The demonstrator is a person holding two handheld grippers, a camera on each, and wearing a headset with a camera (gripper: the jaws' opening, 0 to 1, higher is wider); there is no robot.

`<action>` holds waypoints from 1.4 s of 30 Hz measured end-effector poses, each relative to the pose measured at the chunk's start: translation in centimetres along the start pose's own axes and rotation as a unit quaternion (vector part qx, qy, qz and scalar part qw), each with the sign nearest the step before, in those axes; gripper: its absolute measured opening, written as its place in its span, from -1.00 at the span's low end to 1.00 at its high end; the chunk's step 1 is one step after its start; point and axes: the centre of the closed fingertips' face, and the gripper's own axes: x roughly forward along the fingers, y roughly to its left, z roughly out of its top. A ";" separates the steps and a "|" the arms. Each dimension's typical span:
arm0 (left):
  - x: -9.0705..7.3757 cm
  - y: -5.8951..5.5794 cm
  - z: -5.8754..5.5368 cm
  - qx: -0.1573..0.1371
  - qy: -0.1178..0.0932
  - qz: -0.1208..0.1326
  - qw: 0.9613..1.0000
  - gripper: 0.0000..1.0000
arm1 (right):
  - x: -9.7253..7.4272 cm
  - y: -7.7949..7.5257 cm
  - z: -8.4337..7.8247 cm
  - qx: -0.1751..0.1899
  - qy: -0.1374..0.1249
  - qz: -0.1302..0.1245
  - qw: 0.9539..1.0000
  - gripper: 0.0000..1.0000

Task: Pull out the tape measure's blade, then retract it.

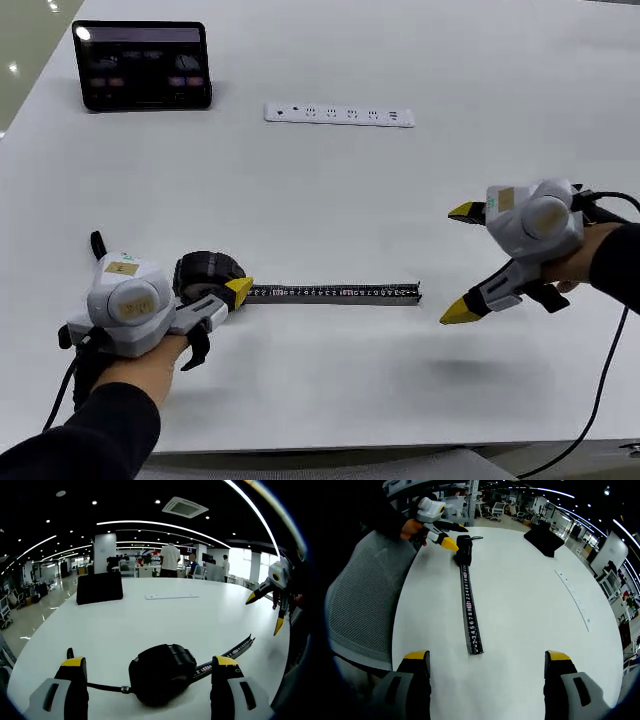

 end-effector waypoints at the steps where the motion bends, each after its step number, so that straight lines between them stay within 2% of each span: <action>1: 0.1 -0.1 -0.1 -0.003 0.001 -0.003 1.000 1.00 | 0.3 -0.1 0.0 -0.001 0.003 0.002 1.000 0.79; 7: 0.5 0.2 -0.8 -0.002 0.005 0.000 1.000 1.00 | 1.9 -0.3 -0.4 0.003 0.016 0.019 1.000 0.70; 10: 0.8 0.5 -1.0 -0.012 0.002 0.002 1.000 1.00 | 2.7 -0.2 -0.9 0.007 0.021 0.026 0.999 0.59; 13: 0.9 0.2 -0.9 -0.013 0.000 -0.002 1.000 1.00 | 3.3 0.0 -1.2 0.007 0.026 0.036 0.999 0.45; 18: 1.0 -0.1 -1.1 -0.008 -0.001 -0.008 1.000 0.99 | 4.3 1.0 -1.8 0.009 0.040 0.063 0.997 0.06; 20: 1.1 -0.1 -1.2 -0.008 0.001 -0.008 1.000 0.99 | 4.8 1.6 -1.8 -0.001 0.046 0.071 0.996 -0.06; 22: 1.1 0.0 -1.1 -0.009 0.001 -0.008 1.000 0.99 | 5.0 1.8 -1.9 -0.007 0.050 0.075 0.996 -0.15; 26: 1.2 0.0 -1.2 -0.011 0.002 -0.008 1.000 0.99 | 5.2 2.1 -2.2 -0.010 0.056 0.087 0.995 -0.44; 30: 1.2 -0.1 -1.1 -0.013 0.002 -0.009 1.000 0.98 | 5.4 2.1 -2.8 -0.017 0.064 0.089 0.994 -0.51; 33: 1.2 -0.2 -1.2 -0.012 0.003 -0.009 1.000 0.97 | 5.5 2.0 -2.8 -0.020 0.061 0.089 0.994 -0.63; 42: 1.4 0.0 -1.8 -0.016 0.012 -0.007 1.000 0.90 | 5.8 2.0 -2.8 -0.023 0.062 0.090 0.994 -0.74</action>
